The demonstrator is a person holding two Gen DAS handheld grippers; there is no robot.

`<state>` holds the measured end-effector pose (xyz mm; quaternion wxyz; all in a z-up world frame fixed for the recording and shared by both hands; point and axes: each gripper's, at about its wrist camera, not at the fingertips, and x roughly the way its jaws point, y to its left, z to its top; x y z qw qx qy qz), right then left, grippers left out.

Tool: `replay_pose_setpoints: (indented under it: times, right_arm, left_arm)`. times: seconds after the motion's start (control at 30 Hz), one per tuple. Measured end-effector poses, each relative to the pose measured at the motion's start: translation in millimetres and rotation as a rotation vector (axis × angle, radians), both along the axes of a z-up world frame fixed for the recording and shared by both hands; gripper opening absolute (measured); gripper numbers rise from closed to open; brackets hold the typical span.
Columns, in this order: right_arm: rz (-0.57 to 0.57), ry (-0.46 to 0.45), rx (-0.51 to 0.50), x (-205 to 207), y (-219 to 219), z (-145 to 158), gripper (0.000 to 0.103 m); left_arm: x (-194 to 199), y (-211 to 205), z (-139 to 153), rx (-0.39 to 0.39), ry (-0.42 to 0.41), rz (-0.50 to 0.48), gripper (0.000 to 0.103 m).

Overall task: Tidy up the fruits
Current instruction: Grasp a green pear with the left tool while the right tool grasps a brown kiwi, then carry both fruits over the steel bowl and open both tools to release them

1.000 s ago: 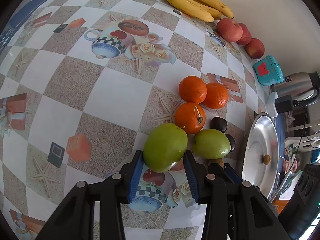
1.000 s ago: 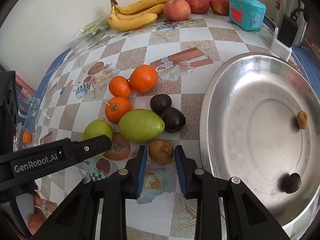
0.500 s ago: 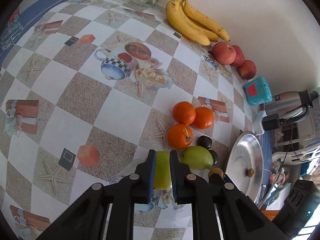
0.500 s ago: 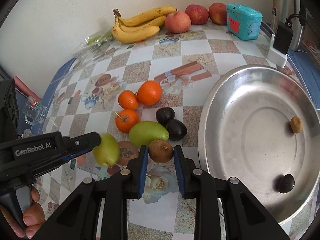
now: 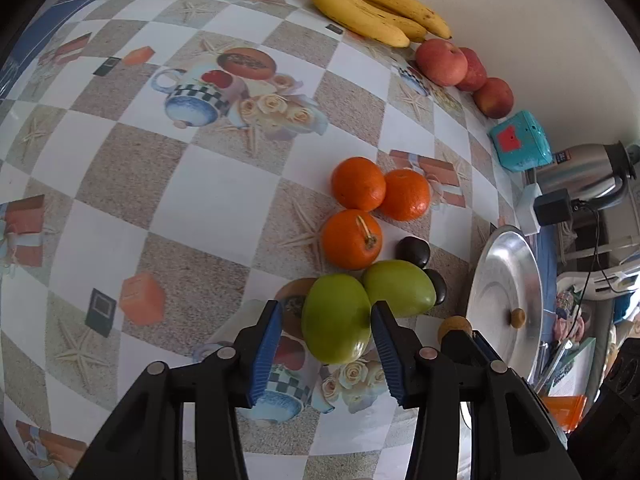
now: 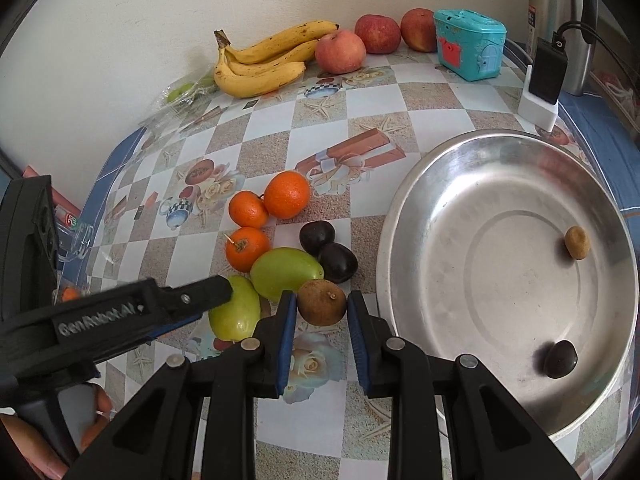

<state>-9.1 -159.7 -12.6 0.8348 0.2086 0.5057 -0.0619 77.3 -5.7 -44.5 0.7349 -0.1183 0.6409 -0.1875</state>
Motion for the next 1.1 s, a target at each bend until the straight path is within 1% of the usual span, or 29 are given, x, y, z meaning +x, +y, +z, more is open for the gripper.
replay_pose_setpoints:
  times: [0.2,0.33,0.4,0.43,0.47,0.6,0.7,0.87,1.0,1.1]
  right_arm:
    - [-0.002,0.003,0.004,0,0,0,0.027]
    - [-0.006,0.002,0.006,-1,0,0,0.027]
    - [-0.006,0.001,0.006,-1,0,0,0.027]
    - [-0.006,0.000,0.007,-1,0,0,0.027]
    - [-0.007,-0.001,0.008,-1,0,0,0.027]
    - [-0.010,-0.003,0.011,-2,-1,0,0.027]
    - [-0.010,-0.004,0.013,-2,-2,1,0.027]
    - [-0.016,-0.022,0.016,-4,-3,6,0.027]
    - [-0.022,-0.037,0.017,-6,-5,11,0.027]
    - [-0.033,-0.038,0.022,-7,-8,11,0.027]
  left_arm:
    - [-1,-6,-5,0.006,0.012,-0.018,0.050]
    - [-2,-8,-6,0.012,0.014,-0.028,0.048]
    - [-2,-8,-5,0.006,0.013,-0.024,0.046]
    - [-1,-7,-5,0.005,0.012,-0.020,0.043]
    - [-1,-6,-4,0.003,0.012,-0.018,0.042]
    - [0,0,-1,0.001,0.008,0.004,0.042]
    - [1,7,5,-0.021,0.000,0.034,0.042]
    - [2,17,23,-0.058,-0.043,0.069,0.042]
    - [1,17,32,-0.072,-0.069,0.070,0.042]
    - [-3,11,36,-0.073,-0.084,0.050,0.042]
